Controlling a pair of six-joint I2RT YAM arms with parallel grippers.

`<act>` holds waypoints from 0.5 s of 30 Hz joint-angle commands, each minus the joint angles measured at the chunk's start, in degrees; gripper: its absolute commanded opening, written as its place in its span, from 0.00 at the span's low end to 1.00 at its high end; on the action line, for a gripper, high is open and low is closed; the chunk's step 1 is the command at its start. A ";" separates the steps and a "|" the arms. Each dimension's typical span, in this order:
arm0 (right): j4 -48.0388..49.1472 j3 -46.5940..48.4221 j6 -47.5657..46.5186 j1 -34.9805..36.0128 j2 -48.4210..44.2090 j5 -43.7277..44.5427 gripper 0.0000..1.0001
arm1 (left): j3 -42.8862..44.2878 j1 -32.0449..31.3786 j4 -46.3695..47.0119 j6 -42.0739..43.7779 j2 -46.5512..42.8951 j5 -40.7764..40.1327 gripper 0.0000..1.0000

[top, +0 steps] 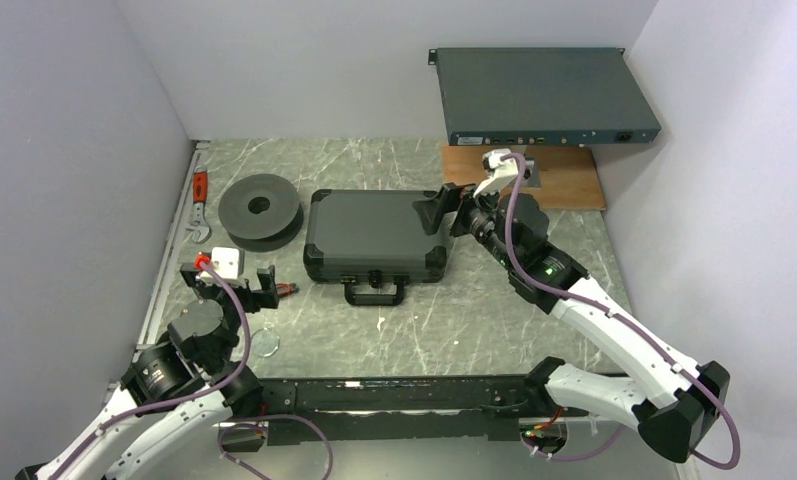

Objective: Pack up texas hold em set

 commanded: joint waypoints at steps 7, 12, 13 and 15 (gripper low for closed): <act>8.62 -4.34 4.20 0.04 -3.22 13.42 1.00 | -0.20 -0.19 0.12 2.00 -1.49 -2.01 1.00; 9.77 -4.68 3.90 0.00 -2.91 12.52 1.00 | -0.29 0.01 0.50 2.92 -0.85 -2.36 1.00; 9.01 -3.79 3.86 0.02 -2.53 12.60 1.00 | -0.27 0.10 0.43 2.92 -0.70 -2.31 1.00; 7.52 -2.71 3.67 0.04 -1.92 13.01 1.00 | -0.23 0.30 0.24 2.92 -0.41 -2.08 1.00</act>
